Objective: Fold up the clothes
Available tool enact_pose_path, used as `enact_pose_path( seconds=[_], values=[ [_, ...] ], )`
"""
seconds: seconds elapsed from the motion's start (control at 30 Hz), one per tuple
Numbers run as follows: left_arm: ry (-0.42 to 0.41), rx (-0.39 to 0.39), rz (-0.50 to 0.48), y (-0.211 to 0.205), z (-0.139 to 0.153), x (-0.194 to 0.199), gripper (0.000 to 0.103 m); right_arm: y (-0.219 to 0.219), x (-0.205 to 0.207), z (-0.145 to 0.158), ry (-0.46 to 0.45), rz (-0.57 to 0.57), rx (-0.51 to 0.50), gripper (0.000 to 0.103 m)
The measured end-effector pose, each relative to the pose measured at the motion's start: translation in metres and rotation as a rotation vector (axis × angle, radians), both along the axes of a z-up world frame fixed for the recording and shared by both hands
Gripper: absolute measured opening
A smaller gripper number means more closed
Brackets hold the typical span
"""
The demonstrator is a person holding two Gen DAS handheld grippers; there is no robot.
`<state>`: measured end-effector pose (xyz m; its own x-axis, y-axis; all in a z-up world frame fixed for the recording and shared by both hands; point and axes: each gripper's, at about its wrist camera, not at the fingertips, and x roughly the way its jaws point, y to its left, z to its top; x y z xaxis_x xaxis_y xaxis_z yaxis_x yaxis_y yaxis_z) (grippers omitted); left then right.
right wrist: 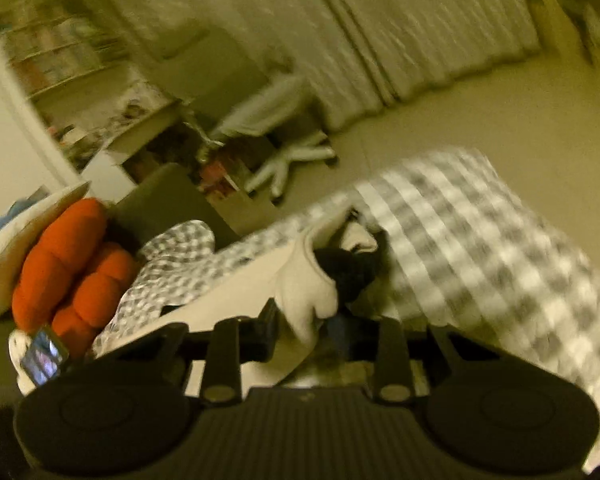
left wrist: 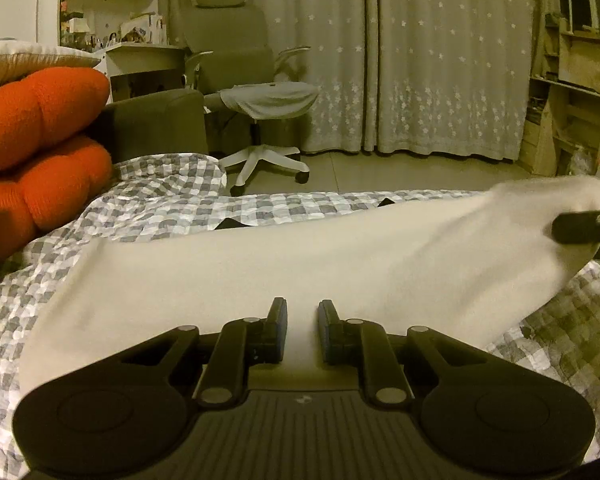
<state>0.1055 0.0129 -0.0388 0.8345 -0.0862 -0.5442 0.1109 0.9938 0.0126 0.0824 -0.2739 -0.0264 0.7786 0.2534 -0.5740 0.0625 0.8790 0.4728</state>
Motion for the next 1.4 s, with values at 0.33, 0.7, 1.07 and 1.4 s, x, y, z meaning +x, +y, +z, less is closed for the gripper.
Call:
enact_pose_path(
  seconds=[0.33,0.7,1.07,1.4],
  values=[
    [0.015,-0.014,0.008,0.0,0.003,0.001,0.016,-0.014,0.013,-0.026,0.145,-0.058,0.196,0.058],
    [0.005,0.042,-0.014,-0.02,0.002,-0.015,0.017,-0.009,0.015,-0.034,0.145,-0.071,0.191,0.057],
    [0.022,0.073,-0.026,-0.027,0.005,-0.033,0.018,-0.006,0.016,-0.035,0.132,-0.068,0.161,0.049],
    [0.045,0.049,-0.006,-0.012,0.008,-0.02,0.024,-0.003,0.02,-0.036,0.134,-0.069,0.151,0.049]
  ],
)
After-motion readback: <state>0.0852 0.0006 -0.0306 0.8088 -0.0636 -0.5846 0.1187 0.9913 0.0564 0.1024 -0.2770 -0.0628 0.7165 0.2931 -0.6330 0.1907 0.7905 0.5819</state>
